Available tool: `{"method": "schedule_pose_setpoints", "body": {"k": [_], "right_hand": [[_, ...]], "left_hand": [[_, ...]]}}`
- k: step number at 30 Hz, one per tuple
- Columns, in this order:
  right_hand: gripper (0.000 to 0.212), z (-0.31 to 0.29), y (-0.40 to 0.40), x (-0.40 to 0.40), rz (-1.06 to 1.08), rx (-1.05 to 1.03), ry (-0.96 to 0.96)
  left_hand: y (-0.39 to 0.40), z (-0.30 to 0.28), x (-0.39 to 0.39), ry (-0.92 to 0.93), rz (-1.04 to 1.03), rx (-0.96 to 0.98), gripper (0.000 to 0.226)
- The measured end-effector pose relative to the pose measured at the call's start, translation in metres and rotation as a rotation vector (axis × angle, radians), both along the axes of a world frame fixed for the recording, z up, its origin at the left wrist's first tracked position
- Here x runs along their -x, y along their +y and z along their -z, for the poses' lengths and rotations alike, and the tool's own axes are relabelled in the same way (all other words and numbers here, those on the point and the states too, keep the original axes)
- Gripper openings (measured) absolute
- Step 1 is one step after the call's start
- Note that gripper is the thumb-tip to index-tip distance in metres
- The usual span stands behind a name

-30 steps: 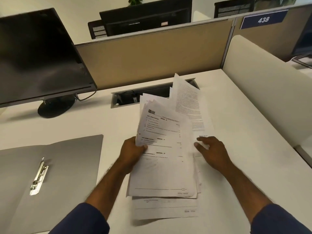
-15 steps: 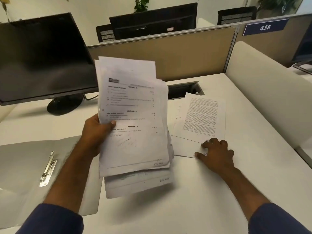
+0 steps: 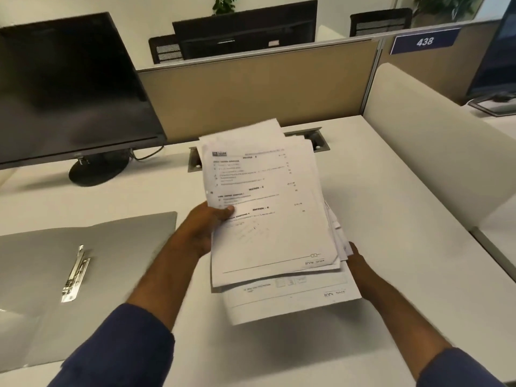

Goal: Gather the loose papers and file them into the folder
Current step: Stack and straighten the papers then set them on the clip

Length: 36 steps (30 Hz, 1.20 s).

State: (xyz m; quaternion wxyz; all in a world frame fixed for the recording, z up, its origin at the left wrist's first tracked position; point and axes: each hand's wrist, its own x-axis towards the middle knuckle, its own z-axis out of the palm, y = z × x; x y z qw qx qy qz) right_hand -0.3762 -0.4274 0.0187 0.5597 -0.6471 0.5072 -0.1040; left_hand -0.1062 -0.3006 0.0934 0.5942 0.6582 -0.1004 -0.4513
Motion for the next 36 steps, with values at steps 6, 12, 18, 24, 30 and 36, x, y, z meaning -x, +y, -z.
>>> {"method": "schedule_pose_setpoints", "body": {"k": [6,12,18,24,30,36], "right_hand": [[0.018,0.001,-0.021,0.027,0.464,-0.184,-0.329],[0.035,0.007,-0.011,0.011,0.152,0.107,0.041],[0.047,0.012,-0.004,-0.011,-0.022,0.302,0.364],[0.074,0.011,-0.003,-0.014,-0.007,0.309,0.417],[0.077,0.012,-0.004,-0.009,-0.012,0.308,0.402],[0.075,0.015,-0.003,-0.008,-0.016,0.320,0.389]], "left_hand": [[-0.012,0.056,0.019,-0.054,0.070,-0.219,0.040],[-0.020,0.079,0.044,-0.652,0.130,-0.681,0.059],[-0.032,0.067,0.056,-0.576,0.096,-0.625,0.045],[-0.027,0.057,0.047,-0.165,0.002,-0.366,0.034],[-0.009,0.055,0.040,0.111,0.118,-0.452,0.044],[-0.018,0.059,0.052,-0.092,0.093,-0.389,0.040]]}}
